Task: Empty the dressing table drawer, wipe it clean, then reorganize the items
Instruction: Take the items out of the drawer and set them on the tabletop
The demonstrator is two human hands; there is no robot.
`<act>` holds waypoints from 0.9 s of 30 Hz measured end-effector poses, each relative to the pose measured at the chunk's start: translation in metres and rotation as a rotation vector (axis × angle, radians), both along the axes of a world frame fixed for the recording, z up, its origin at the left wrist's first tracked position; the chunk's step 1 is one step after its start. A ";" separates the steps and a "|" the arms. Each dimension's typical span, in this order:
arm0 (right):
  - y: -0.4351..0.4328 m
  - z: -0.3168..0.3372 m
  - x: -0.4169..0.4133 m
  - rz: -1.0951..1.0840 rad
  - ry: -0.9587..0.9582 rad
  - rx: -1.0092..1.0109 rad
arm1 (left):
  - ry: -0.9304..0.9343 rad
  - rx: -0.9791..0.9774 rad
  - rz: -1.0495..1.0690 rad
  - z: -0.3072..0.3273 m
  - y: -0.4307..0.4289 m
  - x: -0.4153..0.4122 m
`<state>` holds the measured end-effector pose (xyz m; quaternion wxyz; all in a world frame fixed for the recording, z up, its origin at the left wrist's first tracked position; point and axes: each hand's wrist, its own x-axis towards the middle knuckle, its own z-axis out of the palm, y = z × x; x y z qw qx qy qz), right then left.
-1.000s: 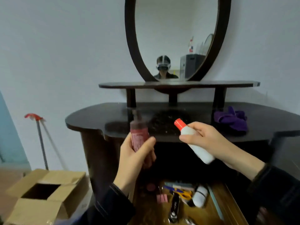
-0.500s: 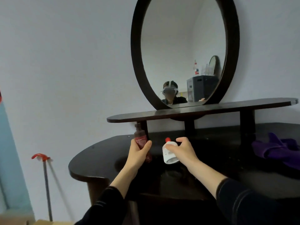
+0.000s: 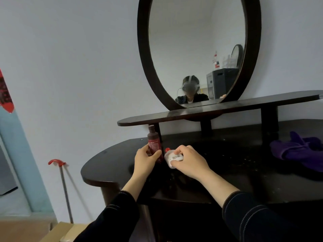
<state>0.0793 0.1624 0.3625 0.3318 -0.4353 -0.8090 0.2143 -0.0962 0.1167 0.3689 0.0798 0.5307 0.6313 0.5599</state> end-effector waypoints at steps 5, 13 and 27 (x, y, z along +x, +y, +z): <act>-0.006 -0.002 0.007 0.086 -0.035 0.024 | 0.088 -0.031 0.103 0.000 -0.004 0.003; -0.009 -0.001 0.018 0.072 0.280 -0.179 | -0.055 -0.046 0.215 0.001 -0.022 0.008; -0.162 -0.068 0.155 0.249 0.444 -0.439 | -0.471 -0.325 -0.473 -0.127 -0.178 0.148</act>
